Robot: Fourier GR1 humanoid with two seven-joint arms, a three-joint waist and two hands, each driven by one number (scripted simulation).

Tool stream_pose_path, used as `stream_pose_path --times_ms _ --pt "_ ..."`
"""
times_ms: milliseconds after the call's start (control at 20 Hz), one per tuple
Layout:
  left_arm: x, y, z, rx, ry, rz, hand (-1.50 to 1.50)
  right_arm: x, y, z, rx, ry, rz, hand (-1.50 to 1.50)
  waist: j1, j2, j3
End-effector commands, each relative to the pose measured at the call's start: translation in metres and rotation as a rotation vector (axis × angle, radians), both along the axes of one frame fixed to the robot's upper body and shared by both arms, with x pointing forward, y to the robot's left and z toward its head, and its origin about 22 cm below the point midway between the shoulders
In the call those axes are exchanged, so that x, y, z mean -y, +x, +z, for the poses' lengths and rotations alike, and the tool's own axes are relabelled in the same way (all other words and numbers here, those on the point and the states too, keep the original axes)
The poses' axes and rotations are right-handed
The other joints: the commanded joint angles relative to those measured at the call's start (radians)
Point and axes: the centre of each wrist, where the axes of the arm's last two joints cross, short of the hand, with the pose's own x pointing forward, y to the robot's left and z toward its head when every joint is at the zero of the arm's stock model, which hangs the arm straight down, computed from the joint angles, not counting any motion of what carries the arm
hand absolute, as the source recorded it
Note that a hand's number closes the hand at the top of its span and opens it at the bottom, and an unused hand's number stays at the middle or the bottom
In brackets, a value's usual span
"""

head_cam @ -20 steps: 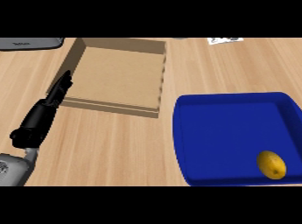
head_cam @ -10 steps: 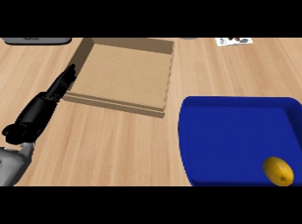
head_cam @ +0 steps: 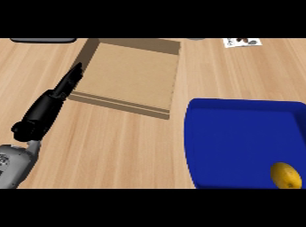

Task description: Pick the lemon from the tray and place it in the cardboard box

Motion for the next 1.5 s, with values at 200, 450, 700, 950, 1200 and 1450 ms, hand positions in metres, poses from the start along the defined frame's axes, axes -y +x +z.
stream_pose_path --times_ms 200,450,700,950,1200,1450 --pt "-0.001 -0.004 0.006 0.018 0.004 0.0 0.0 -0.039 0.045 0.002 -0.199 -0.039 0.083 -1.5 -0.002 -0.003 0.0" --pt "0.001 -0.001 -0.005 -0.003 0.008 0.005 0.0 -0.054 0.064 -0.001 -0.257 -0.012 0.067 -1.5 -0.007 -0.003 0.0" --pt "-0.002 -0.002 -0.016 -0.006 -0.001 -0.002 0.0 -0.075 0.078 -0.018 -0.291 -0.007 0.08 -1.5 -0.01 -0.002 0.0" --pt "-0.003 -0.013 0.0 0.007 -0.012 0.017 0.0 -0.074 0.057 -0.053 -0.307 -0.096 0.066 -1.5 -0.015 -0.006 0.001" --pt "-0.017 -0.009 -0.005 0.009 0.013 0.013 0.0 -0.085 0.065 -0.049 -0.323 -0.099 0.093 -1.5 -0.018 -0.005 0.001" --pt "-0.02 -0.012 -0.01 -0.002 0.005 0.011 0.0 -0.075 0.056 -0.068 -0.358 -0.119 0.097 -1.5 -0.017 -0.004 0.001"
